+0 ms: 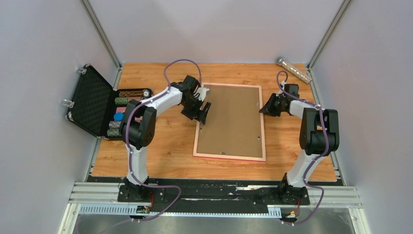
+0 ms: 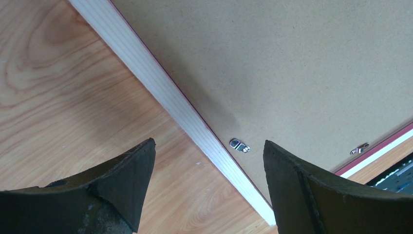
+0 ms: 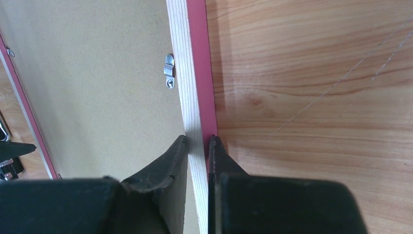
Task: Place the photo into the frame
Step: Install the photo frame at the center of the board.
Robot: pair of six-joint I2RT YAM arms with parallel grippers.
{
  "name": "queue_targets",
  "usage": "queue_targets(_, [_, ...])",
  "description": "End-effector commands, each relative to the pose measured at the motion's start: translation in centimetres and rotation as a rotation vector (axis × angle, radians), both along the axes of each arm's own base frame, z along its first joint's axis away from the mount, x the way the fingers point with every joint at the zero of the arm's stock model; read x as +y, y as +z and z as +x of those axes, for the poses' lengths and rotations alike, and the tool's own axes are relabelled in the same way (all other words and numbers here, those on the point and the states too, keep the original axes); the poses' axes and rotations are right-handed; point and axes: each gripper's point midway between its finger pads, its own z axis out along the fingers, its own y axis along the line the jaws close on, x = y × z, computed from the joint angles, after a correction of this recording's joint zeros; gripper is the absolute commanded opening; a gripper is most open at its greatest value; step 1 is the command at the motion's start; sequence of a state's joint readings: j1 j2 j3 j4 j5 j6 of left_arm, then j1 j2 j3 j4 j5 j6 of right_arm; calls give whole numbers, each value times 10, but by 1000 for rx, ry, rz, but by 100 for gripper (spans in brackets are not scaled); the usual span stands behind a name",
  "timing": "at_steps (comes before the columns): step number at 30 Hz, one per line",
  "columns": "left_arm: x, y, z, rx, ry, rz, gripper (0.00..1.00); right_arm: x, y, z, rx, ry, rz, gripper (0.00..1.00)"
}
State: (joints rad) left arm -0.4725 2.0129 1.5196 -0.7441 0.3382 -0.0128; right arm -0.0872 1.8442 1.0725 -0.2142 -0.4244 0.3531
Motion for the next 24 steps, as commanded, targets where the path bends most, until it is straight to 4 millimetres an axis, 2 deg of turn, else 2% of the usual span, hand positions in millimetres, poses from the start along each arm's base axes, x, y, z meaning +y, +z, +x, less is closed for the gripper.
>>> queue_targets(1, [-8,-2,-1,0,-1,1,88,3,14,10,-58,9,49,0])
queue_targets(14, [-1,-13,-15,-7,-11,44,75,-2,11,11,-51,4,62,0])
queue_targets(24, [-9,-13,-8,-26,6,44,73,-1,9,10,-45,6,65,0])
